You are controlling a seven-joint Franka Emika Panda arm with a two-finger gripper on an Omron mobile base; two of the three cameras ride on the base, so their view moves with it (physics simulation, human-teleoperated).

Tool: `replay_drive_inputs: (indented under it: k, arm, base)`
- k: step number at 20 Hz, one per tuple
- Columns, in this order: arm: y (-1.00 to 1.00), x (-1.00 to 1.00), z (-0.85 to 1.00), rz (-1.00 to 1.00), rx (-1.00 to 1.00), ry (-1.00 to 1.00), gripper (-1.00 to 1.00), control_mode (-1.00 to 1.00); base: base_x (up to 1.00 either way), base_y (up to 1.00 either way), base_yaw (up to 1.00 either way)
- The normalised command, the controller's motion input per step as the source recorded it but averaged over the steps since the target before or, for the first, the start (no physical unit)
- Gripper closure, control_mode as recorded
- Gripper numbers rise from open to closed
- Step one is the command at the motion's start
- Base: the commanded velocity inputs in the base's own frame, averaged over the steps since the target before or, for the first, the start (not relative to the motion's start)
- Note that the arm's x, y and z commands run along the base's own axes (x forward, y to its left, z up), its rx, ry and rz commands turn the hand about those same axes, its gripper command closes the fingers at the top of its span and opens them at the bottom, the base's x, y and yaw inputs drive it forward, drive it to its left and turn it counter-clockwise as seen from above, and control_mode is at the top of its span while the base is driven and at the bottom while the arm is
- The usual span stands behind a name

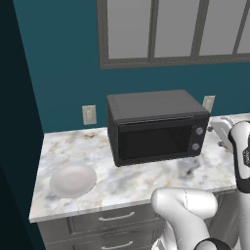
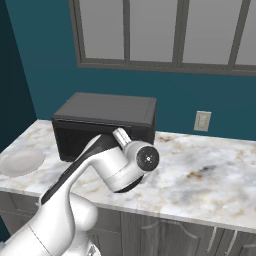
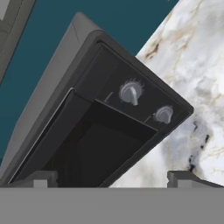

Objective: Pull the toaster oven rack outwards. Pick up the baguette from the plate and place it on the toaster oven rack. Close the toaster oven door fully and set the temperature to the lowest setting.

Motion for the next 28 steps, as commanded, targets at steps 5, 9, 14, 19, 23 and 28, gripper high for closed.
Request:
replay_drive_inputs:
  k: [5, 9, 14, 19, 23, 28]
  arm:
    - [0.00, 0.16, -0.08, 0.00, 0.00, 0.00, -1.00, -1.00]
    - [0.00, 0.16, -0.06, 0.00, 0.00, 0.00, -1.00, -1.00]
    - [-0.01, 0.15, -0.04, 0.00, 0.00, 0.00, -1.00, -1.00]
    - [-0.09, 0.05, -0.07, 0.00, 0.00, 0.00, -1.00, -1.00]
    - [-0.20, 0.00, -0.08, 0.00, 0.00, 0.00, -1.00, -1.00]
    - [-0.10, 0.06, -0.04, 0.00, 0.00, 0.00, -1.00, -1.00]
  base:
    - [0.00, 0.00, 0.00]
    - [0.00, 0.00, 0.00]
    - [0.00, 0.00, 0.00]
    - [0.00, 0.00, 0.00]
    - [0.00, 0.00, 0.00]
    - [0.00, 0.00, 0.00]
